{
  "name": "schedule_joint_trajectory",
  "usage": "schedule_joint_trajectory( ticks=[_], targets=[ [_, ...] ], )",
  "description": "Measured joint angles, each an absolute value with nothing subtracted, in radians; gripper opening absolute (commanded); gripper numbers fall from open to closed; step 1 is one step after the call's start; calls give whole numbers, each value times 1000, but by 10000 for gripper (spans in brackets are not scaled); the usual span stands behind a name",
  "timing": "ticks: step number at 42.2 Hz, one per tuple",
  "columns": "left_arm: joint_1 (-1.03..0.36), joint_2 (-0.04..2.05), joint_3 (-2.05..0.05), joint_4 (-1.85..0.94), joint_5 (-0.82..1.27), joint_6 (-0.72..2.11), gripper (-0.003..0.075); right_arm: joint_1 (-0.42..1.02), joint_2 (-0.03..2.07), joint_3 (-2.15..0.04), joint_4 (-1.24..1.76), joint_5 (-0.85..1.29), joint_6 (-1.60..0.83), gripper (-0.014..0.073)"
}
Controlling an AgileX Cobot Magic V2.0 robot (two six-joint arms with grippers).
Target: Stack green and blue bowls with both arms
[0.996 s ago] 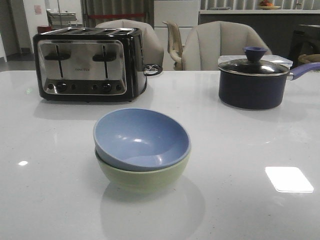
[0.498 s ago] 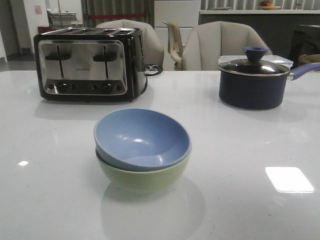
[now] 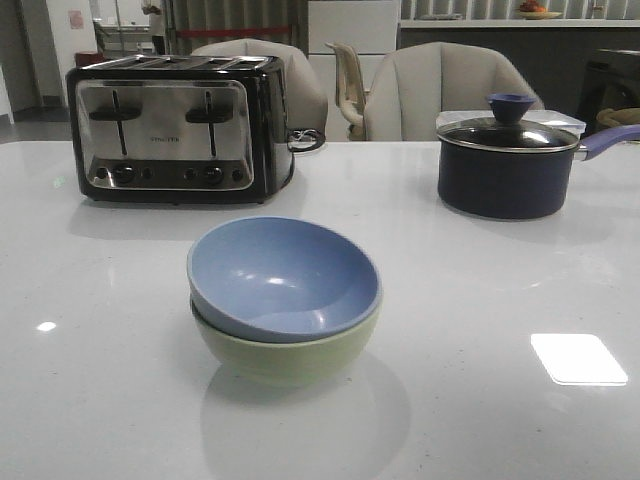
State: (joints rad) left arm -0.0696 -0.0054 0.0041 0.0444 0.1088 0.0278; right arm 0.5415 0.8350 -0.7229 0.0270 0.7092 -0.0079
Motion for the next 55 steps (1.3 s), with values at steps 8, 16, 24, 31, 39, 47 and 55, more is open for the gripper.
schedule_joint_trajectory(
  ticks=[8, 16, 24, 31, 39, 47, 55],
  targets=[
    [-54, -5, 4, 54, 19, 7, 101, 542, 835, -723, 27, 709, -8, 43],
    [-42, -5, 4, 55, 0, 0, 101, 542, 835, -723, 27, 709, -8, 43],
    [-42, -5, 4, 57, 0, 0, 101, 542, 835, -723, 27, 709, -8, 43],
    [-42, -5, 4, 57, 0, 0, 101, 542, 835, -723, 27, 709, -8, 43],
    [-42, -5, 4, 57, 0, 0, 101, 503, 791, -689, 31, 698, -8, 43],
    [-42, -5, 4, 57, 0, 0, 101, 312, 564, -532, 31, 555, -8, 43],
    [-42, -5, 4, 57, 0, 0, 101, 126, 300, -285, 31, 305, -8, 43]
  ],
)
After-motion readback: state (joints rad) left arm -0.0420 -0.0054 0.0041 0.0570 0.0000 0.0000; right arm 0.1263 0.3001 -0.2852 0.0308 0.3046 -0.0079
